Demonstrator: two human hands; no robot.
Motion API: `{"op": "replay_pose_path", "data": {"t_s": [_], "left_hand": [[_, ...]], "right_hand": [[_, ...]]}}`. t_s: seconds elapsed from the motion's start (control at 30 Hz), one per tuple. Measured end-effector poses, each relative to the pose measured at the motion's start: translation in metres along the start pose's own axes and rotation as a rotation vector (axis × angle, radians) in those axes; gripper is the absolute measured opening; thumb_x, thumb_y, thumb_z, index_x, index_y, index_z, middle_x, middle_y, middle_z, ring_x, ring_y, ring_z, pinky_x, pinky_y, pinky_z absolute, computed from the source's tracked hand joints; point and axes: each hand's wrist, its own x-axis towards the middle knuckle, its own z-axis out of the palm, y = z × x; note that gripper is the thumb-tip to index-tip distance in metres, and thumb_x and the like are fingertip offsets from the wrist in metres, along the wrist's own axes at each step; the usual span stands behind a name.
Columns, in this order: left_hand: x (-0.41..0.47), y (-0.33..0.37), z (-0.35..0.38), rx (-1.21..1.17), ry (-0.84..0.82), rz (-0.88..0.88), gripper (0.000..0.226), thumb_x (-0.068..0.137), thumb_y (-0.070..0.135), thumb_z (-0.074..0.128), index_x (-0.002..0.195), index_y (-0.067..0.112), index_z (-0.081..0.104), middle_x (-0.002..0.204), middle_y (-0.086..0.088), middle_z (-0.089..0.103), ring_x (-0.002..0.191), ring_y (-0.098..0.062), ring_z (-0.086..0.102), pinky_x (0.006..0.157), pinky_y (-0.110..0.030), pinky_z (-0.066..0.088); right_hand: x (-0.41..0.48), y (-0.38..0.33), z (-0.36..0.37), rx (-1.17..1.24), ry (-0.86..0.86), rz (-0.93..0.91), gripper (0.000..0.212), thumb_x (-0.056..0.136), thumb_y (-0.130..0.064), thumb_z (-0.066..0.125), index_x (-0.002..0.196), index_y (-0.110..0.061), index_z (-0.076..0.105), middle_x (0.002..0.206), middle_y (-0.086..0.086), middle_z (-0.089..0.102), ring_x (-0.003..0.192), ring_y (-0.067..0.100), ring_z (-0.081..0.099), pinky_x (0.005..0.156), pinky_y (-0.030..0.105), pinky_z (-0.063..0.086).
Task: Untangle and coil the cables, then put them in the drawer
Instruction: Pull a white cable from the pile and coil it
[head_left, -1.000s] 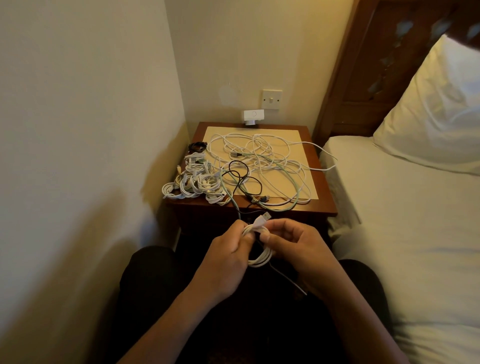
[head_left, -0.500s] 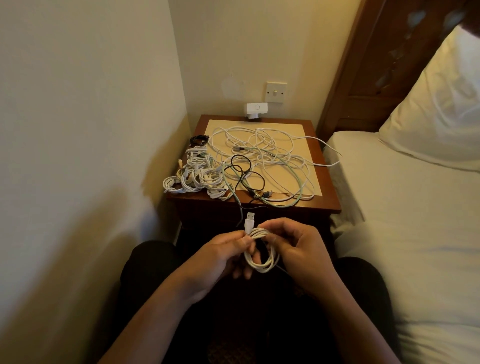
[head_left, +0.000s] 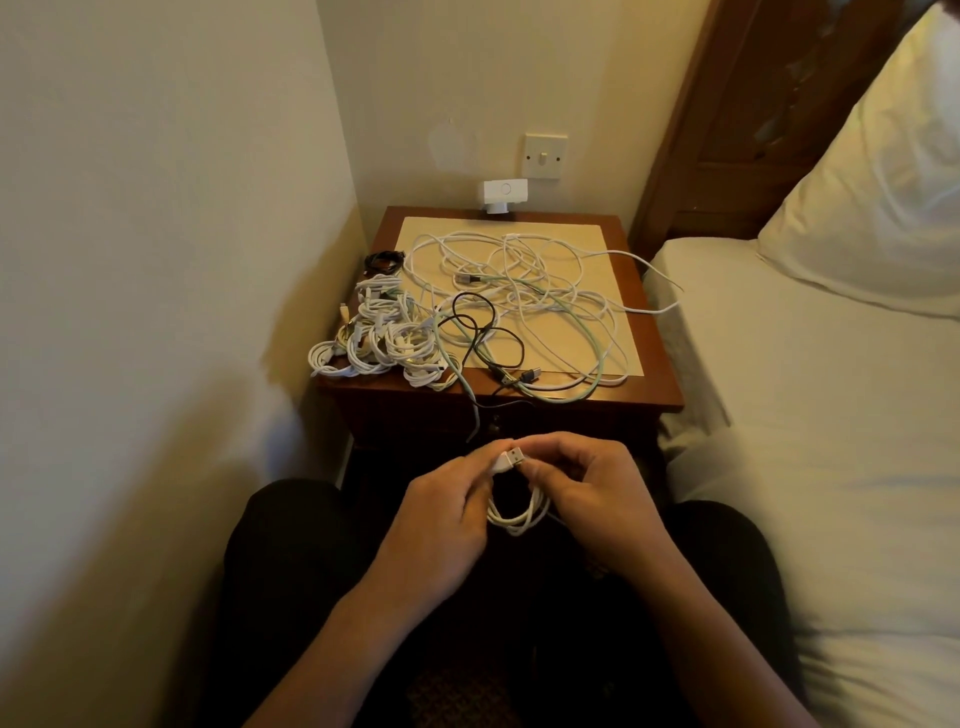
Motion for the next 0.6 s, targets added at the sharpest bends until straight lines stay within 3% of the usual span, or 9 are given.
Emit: {"op": "replay_pose_path", "data": {"t_s": [0.13, 0.23, 0.3, 0.4, 0.5, 0.6], "left_hand": [[0.014, -0.007, -0.005, -0.095, -0.102, -0.122, 0.039, 0.108, 0.022, 0.048, 0.137, 0.047, 0.056, 0.069, 0.020, 0.063, 0.070, 0.009, 0.060, 0.066, -0.006, 0.043], [0.029, -0.016, -0.009, -0.132, -0.111, -0.210, 0.033, 0.105, 0.026, 0.054, 0.132, 0.045, 0.054, 0.085, 0.005, 0.073, 0.074, -0.006, 0.070, 0.079, -0.030, 0.058], [0.041, -0.020, -0.012, -0.123, -0.057, -0.214, 0.027, 0.102, 0.027, 0.061, 0.126, 0.038, 0.054, 0.092, 0.007, 0.075, 0.080, -0.005, 0.072, 0.084, -0.037, 0.059], [0.062, -0.026, -0.021, -0.059, 0.052, -0.159, 0.017, 0.099, 0.026, 0.065, 0.114, 0.034, 0.062, 0.091, 0.012, 0.075, 0.085, -0.001, 0.071, 0.082, -0.034, 0.059], [0.090, -0.032, -0.042, -0.038, 0.197, -0.156, 0.014, 0.097, 0.027, 0.068, 0.110, 0.032, 0.067, 0.091, 0.012, 0.075, 0.082, 0.003, 0.069, 0.076, -0.022, 0.056], [0.127, -0.039, -0.074, 0.032, 0.330, -0.156, 0.015, 0.096, 0.030, 0.069, 0.111, 0.031, 0.071, 0.096, 0.015, 0.072, 0.082, 0.002, 0.066, 0.074, -0.025, 0.053]], "right_hand": [[0.010, 0.010, 0.002, 0.034, 0.033, 0.032, 0.021, 0.095, -0.016, 0.072, 0.106, -0.033, 0.078, 0.101, -0.014, 0.077, 0.100, 0.004, 0.072, 0.093, 0.039, 0.060], [0.021, 0.015, 0.002, 0.068, 0.048, 0.047, 0.020, 0.092, -0.019, 0.075, 0.109, -0.030, 0.076, 0.101, -0.013, 0.078, 0.098, 0.005, 0.073, 0.092, 0.041, 0.061], [0.033, 0.016, 0.000, 0.070, 0.032, 0.047, 0.021, 0.092, -0.020, 0.076, 0.111, -0.029, 0.076, 0.102, -0.014, 0.078, 0.098, 0.004, 0.073, 0.094, 0.041, 0.060], [0.052, 0.014, 0.000, 0.069, -0.010, 0.015, 0.024, 0.094, -0.021, 0.074, 0.116, -0.030, 0.074, 0.107, -0.014, 0.077, 0.104, 0.003, 0.072, 0.097, 0.041, 0.058], [0.070, 0.012, -0.002, 0.081, -0.021, -0.012, 0.025, 0.097, -0.021, 0.070, 0.119, -0.032, 0.073, 0.111, -0.013, 0.076, 0.107, 0.003, 0.070, 0.097, 0.040, 0.059], [0.091, 0.011, -0.011, 0.003, 0.017, -0.039, 0.023, 0.099, -0.023, 0.067, 0.117, -0.036, 0.072, 0.110, -0.017, 0.075, 0.103, 0.001, 0.068, 0.097, 0.037, 0.057]]}}
